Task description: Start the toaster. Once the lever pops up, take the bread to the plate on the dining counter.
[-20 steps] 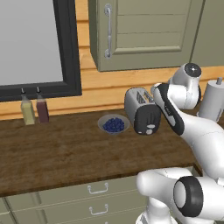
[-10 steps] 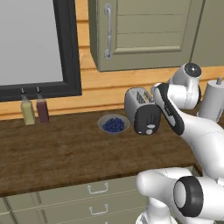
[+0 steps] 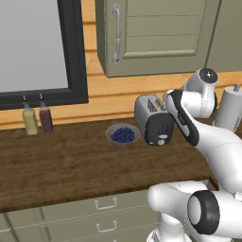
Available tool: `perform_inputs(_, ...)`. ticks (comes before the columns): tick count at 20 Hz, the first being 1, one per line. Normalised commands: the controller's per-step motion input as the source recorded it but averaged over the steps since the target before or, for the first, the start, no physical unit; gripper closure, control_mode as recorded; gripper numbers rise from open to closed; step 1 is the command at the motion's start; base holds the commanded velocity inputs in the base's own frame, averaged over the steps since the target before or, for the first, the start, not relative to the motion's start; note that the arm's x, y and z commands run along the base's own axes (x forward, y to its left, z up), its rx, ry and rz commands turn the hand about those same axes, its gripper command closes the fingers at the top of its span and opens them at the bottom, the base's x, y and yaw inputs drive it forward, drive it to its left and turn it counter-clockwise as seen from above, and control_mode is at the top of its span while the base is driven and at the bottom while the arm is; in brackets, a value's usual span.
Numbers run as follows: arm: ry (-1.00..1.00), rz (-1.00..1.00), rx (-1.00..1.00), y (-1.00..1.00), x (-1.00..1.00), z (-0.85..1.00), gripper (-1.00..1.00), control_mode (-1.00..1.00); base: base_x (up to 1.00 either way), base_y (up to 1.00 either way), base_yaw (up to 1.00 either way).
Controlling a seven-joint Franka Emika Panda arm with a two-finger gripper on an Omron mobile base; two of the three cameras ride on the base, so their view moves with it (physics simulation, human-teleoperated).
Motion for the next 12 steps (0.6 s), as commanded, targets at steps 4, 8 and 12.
perform_inputs(4, 0.0, 0.0, 0.0, 0.0, 0.0, 0.0, -1.0, -1.0, 0.0, 0.0, 0.0)
perform_inputs(8, 0.0, 0.0, 0.0, 0.0, 0.0, 0.0, -1.0, -1.0, 0.0, 0.0, 0.0)
perform_inputs(12, 0.0, 0.0, 0.0, 0.0, 0.0, 0.0, -1.0, -1.0, 0.0, 0.0, 0.0)
